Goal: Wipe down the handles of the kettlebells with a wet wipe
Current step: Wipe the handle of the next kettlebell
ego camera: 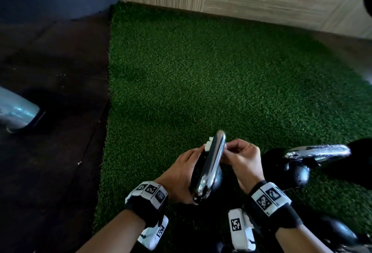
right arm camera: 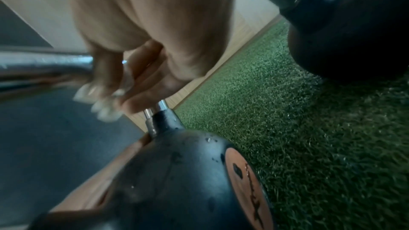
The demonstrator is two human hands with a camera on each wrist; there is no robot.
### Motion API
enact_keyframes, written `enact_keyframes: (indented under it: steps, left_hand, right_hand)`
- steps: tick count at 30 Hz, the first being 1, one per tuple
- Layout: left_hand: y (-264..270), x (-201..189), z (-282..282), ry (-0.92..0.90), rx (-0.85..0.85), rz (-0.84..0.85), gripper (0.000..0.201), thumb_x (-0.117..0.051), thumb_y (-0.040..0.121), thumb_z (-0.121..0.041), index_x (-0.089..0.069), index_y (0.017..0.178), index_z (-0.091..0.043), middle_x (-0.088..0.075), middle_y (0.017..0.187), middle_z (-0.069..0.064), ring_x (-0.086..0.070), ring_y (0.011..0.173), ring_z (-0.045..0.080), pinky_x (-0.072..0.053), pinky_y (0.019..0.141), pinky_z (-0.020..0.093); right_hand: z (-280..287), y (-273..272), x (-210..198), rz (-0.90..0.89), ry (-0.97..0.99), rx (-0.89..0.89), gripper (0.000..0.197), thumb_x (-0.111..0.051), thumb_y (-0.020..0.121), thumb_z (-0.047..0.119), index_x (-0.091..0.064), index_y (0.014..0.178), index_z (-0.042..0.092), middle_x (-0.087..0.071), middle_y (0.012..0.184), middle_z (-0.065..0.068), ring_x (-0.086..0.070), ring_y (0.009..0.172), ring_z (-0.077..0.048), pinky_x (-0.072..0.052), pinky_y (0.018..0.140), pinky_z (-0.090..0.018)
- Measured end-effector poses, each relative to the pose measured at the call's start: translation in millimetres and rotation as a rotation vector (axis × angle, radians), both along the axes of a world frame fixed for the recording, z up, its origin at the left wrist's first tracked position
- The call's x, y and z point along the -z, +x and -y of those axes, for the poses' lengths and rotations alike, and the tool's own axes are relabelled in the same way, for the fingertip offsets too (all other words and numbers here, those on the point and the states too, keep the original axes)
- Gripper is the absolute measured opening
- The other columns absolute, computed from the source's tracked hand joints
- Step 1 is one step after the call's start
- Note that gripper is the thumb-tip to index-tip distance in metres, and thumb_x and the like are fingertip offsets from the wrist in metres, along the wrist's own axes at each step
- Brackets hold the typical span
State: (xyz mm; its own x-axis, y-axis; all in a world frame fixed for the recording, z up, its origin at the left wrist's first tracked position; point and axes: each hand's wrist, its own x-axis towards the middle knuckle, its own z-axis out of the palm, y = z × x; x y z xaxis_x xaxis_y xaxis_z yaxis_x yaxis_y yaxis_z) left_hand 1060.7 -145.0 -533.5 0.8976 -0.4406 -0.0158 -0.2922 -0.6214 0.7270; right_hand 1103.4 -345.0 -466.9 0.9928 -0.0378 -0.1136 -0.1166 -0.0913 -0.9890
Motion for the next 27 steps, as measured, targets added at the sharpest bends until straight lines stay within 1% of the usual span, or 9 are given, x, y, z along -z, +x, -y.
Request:
enact_keyframes:
  steps: [3,8,12,14,16,20,22,25,27]
  left_hand:
    - [1,4,1,0.006,0.023,0.046,0.143,-0.085,0.055,-0.064,0.0,0.162,-0.022,-0.017,0.165,-0.009,-0.017,0.154,0.015,-0.024,0.126,0.044]
    - [2,7,2,0.041,0.063,0.141,0.136,-0.081,0.062,-0.066,-0.009,0.161,-0.005,-0.021,0.164,0.004,-0.022,0.153,0.024,-0.027,0.123,0.046]
    - [-1,7,1,0.02,0.064,0.151,0.136,-0.083,0.062,-0.065,-0.012,0.159,-0.001,-0.024,0.163,0.009,-0.022,0.153,0.026,-0.025,0.124,0.047]
    - [-3,1,2,0.065,0.078,0.2,0.129,-0.08,0.065,-0.063,-0.017,0.159,-0.002,-0.025,0.163,0.009,-0.021,0.153,0.025,-0.023,0.125,0.045]
    - [-5,-7,6,0.147,0.094,0.252,0.122,-0.077,0.069,-0.061,-0.02,0.159,-0.002,-0.026,0.163,0.01,-0.02,0.154,0.025,-0.021,0.125,0.042]
    - [-27,-22,3,0.176,0.01,0.165,0.132,-0.075,0.073,-0.06,0.011,0.162,-0.013,0.002,0.171,0.0,0.003,0.158,0.015,-0.017,0.129,0.038]
    - [-44,-33,0,0.073,-0.084,0.103,0.139,-0.075,0.069,-0.069,0.024,0.158,-0.028,0.016,0.169,-0.015,-0.004,0.158,0.011,-0.025,0.121,0.03]
    - [-58,-58,-3,-0.117,-0.184,0.131,0.129,-0.073,0.068,-0.079,0.006,0.162,-0.037,-0.011,0.165,-0.022,-0.038,0.144,0.005,-0.037,0.113,0.025]
    - [-59,-72,2,-0.116,-0.179,0.249,0.11,-0.076,0.074,-0.064,-0.016,0.161,-0.036,-0.037,0.151,-0.021,-0.046,0.134,0.001,-0.045,0.11,0.025]
  right_hand:
    - [-3,4,-1,-0.009,-0.087,0.094,0.017,-0.089,0.074,0.02,-0.074,0.065,0.018,-0.074,0.061,-0.003,-0.069,0.052,-0.01,-0.053,0.048,-0.022]
    - [-8,7,0,-0.123,-0.221,0.14,0.016,-0.085,0.065,0.033,-0.075,0.067,0.022,-0.075,0.065,-0.006,-0.076,0.065,-0.028,-0.064,0.065,-0.047]
    - [-13,8,-4,-0.151,-0.292,0.144,0.012,-0.084,0.07,0.024,-0.074,0.066,0.02,-0.073,0.06,-0.006,-0.069,0.051,-0.017,-0.06,0.051,-0.036]
    - [-19,4,-7,-0.2,-0.313,0.111,0.03,-0.091,0.066,0.036,-0.072,0.066,0.013,-0.073,0.059,-0.005,-0.069,0.049,-0.014,-0.054,0.044,-0.025]
    - [-24,1,-9,-0.231,-0.372,0.114,0.042,-0.093,0.061,0.047,-0.072,0.068,0.011,-0.074,0.06,-0.003,-0.072,0.054,-0.017,-0.057,0.045,-0.028]
    - [-25,4,-15,-0.272,-0.42,0.058,0.03,-0.09,0.069,0.034,-0.073,0.075,0.01,-0.076,0.067,-0.006,-0.074,0.06,-0.02,-0.064,0.058,-0.04]
    - [-21,9,-24,-0.266,-0.486,0.001,0.025,-0.088,0.072,0.027,-0.07,0.083,0.012,-0.076,0.073,-0.007,-0.073,0.064,-0.021,-0.063,0.062,-0.038]
    - [-9,14,-41,-0.017,-0.673,-0.068,0.027,-0.078,0.078,0.021,-0.064,0.1,0.027,-0.068,0.074,0.007,-0.065,0.066,-0.012,-0.051,0.058,-0.02]
    - [-5,12,-53,0.183,-0.68,-0.241,0.05,-0.078,0.08,0.013,-0.065,0.121,0.038,-0.063,0.066,0.014,-0.057,0.055,0.001,-0.04,0.053,-0.006]
